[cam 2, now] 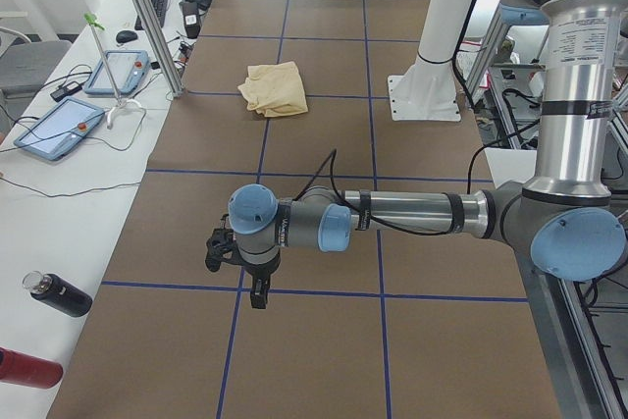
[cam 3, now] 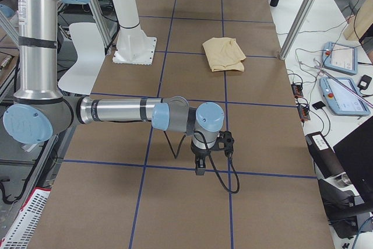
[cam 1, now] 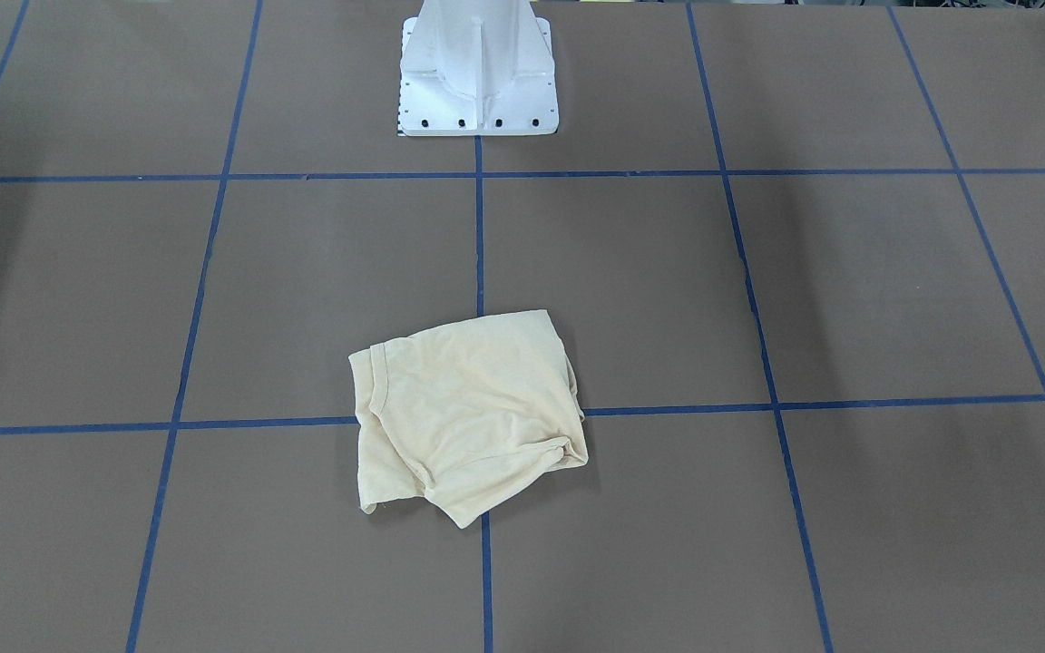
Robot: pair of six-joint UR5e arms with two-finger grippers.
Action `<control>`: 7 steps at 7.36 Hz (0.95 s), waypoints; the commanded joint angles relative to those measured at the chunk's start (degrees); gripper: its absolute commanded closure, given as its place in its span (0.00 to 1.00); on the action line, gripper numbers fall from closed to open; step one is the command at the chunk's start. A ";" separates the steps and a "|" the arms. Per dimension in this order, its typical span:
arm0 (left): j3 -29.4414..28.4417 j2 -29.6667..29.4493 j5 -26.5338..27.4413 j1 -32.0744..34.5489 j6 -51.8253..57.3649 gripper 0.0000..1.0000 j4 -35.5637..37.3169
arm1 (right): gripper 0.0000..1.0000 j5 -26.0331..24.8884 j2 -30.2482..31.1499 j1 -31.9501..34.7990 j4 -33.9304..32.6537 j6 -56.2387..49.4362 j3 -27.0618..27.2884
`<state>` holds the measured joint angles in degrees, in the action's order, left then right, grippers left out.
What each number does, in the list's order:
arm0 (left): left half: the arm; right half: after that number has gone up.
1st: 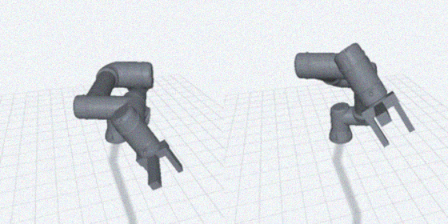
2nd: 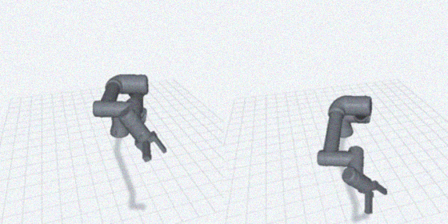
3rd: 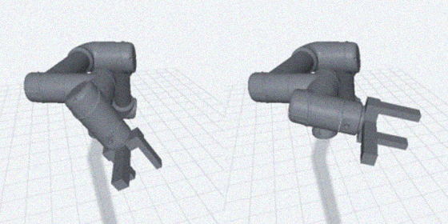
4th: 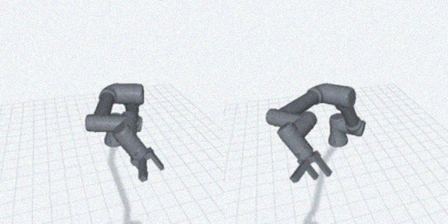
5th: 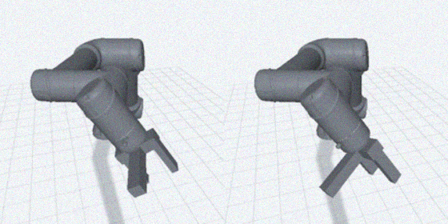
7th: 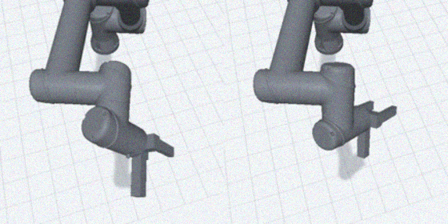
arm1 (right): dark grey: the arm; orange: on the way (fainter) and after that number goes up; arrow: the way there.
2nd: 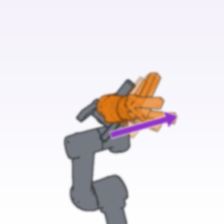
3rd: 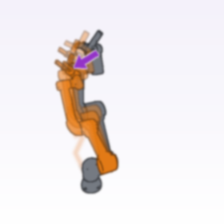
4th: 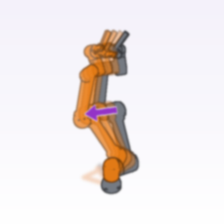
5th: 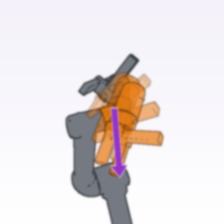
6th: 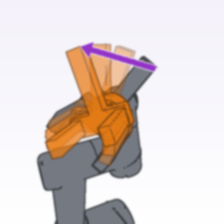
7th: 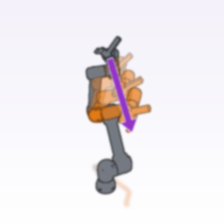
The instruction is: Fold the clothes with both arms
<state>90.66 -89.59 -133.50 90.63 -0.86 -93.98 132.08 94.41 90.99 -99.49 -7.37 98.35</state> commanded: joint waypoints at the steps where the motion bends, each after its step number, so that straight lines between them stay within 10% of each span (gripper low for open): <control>1: 0.05 0.03 -0.09 -0.01 -0.11 0.00 -0.15 | 0.00 -0.07 -0.02 -1.06 0.00 0.51 -0.09; 7: -0.04 -0.23 0.00 -0.01 -0.11 0.00 -0.15 | 0.00 0.37 -2.30 -4.50 0.09 3.59 -0.44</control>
<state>90.69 -89.78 -133.54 90.62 -0.97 -94.13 132.22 92.91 86.75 -99.46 -4.01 98.07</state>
